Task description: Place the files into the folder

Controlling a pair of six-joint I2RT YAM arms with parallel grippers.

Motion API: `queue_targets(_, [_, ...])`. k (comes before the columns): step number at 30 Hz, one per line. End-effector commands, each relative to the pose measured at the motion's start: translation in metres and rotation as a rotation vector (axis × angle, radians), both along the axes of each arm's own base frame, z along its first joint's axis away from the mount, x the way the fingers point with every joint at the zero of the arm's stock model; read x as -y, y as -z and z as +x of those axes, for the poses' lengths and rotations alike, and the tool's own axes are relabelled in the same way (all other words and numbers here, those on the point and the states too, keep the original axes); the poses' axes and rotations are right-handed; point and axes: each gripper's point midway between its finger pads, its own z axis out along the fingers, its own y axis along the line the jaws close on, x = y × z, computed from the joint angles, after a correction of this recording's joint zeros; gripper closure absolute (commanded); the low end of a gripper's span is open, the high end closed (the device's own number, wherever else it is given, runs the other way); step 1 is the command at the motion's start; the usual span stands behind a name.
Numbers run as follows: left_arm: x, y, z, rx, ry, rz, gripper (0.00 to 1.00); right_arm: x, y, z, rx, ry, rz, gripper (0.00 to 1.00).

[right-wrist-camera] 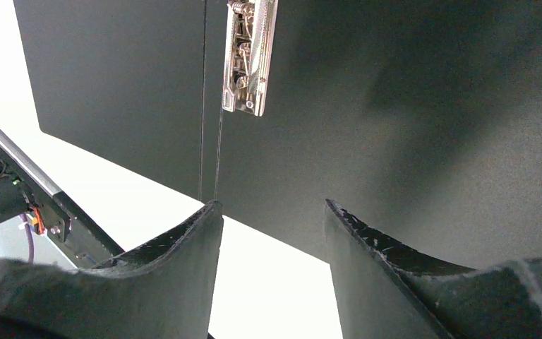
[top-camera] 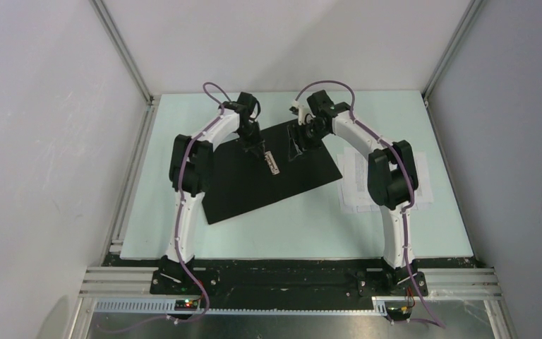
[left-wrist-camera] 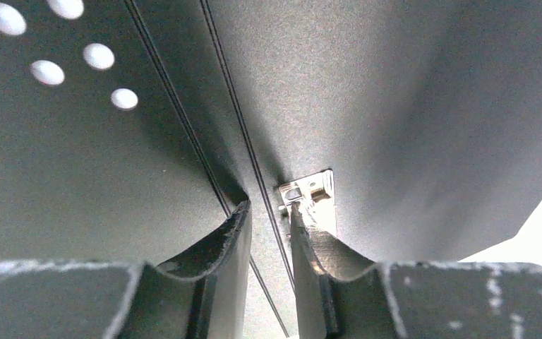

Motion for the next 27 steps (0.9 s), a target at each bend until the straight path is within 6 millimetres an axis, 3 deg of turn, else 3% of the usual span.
queue_targets(1, [0.010,0.002,0.000,-0.011,0.004,-0.051,0.69,-0.008,0.000,0.000,0.007,-0.010,0.021,0.42])
queue_targets(9, [0.007,0.016,-0.001,-0.027,-0.010,-0.027,0.79,-0.022,0.000,-0.003,0.018,-0.045,0.031,0.47])
queue_targets(15, [0.009,0.020,-0.004,-0.050,-0.023,-0.040,0.93,-0.047,0.007,-0.015,0.021,-0.112,0.032,0.64])
queue_targets(21, [0.011,0.023,-0.012,-0.102,-0.053,-0.085,1.00,-0.071,0.014,-0.016,0.091,-0.170,-0.010,0.87])
queue_targets(27, [0.011,0.027,-0.017,-0.133,-0.079,-0.102,1.00,-0.084,0.015,-0.002,0.267,-0.229,-0.088,0.86])
